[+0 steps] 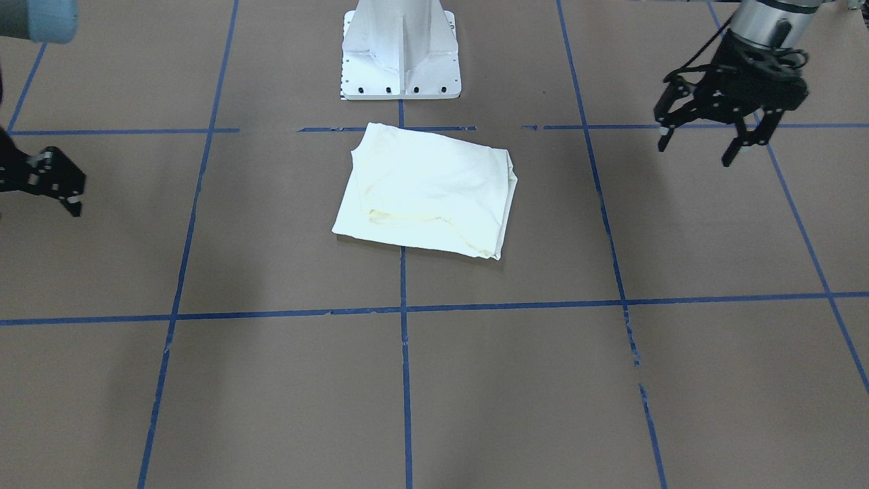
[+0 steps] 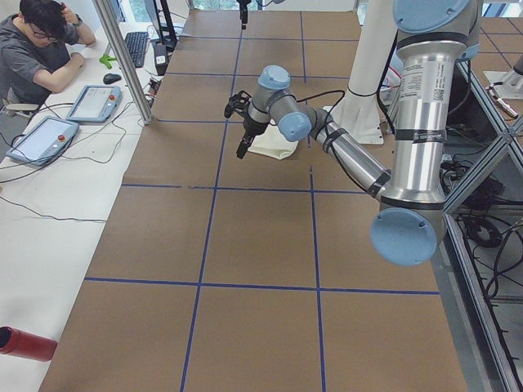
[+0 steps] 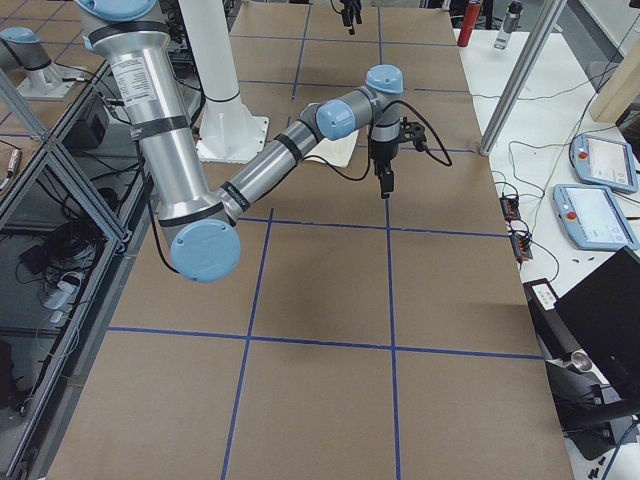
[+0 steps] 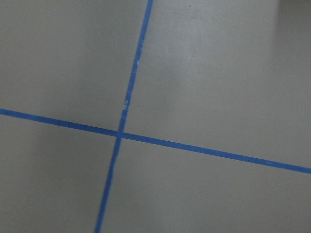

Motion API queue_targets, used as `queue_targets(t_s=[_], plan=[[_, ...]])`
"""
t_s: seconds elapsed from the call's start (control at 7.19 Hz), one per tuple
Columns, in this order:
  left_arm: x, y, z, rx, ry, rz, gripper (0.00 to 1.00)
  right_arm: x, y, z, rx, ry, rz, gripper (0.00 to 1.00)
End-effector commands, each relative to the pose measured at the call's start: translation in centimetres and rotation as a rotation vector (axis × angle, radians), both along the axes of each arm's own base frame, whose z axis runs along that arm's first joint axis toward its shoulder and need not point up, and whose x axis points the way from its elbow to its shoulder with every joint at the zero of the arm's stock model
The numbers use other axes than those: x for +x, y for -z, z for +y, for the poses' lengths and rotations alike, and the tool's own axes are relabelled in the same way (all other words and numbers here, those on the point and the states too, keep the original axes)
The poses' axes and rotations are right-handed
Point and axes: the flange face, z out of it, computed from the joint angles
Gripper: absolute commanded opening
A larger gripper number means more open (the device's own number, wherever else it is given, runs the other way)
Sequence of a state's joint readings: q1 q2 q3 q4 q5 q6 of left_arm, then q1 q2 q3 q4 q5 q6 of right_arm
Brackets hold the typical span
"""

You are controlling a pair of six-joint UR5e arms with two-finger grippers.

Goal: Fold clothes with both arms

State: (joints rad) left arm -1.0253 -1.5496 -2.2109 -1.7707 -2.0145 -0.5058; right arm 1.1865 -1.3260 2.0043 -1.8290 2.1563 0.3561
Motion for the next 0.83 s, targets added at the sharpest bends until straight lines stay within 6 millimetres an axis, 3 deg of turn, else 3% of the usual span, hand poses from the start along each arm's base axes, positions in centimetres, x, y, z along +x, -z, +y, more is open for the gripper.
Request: queue_targets(t_s=[0.0, 0.14, 0.28, 0.42, 0.56, 0.7], plan=[[-12.1, -7.0, -0.7, 0.097, -0.046, -0.156, 1.0, 10.3, -5.7, 1.4, 0.004, 0.065, 0.024, 1.0], [-17.4, -11.8, -1.3, 0.1, -0.062, -0.222, 1.0, 13.3, -7.6, 1.9, -0.02, 0.085, 0.043, 1.0], [-22.2, -18.2, -1.6, 0.022, -0.053, -0.217, 1.0, 14.7, -11.0, 3.8, -0.084, 0.081, 0.053, 1.0], [-23.8, -24.6, -1.1, -0.109, -0.042, -0.14, 1.0, 15.2, -14.9, 6.5, -0.163, 0.074, 0.052, 1.0], [-23.7, -30.1, 0.1, -0.218, -0.053, -0.117, 1.0, 15.8, -17.2, 8.0, -0.216, 0.066, 0.053, 1.0], [-24.6, -31.5, 0.8, -0.244, -0.038, -0.088, 1.0, 15.8, -17.5, 8.1, -0.227, 0.063, 0.029, 1.0]])
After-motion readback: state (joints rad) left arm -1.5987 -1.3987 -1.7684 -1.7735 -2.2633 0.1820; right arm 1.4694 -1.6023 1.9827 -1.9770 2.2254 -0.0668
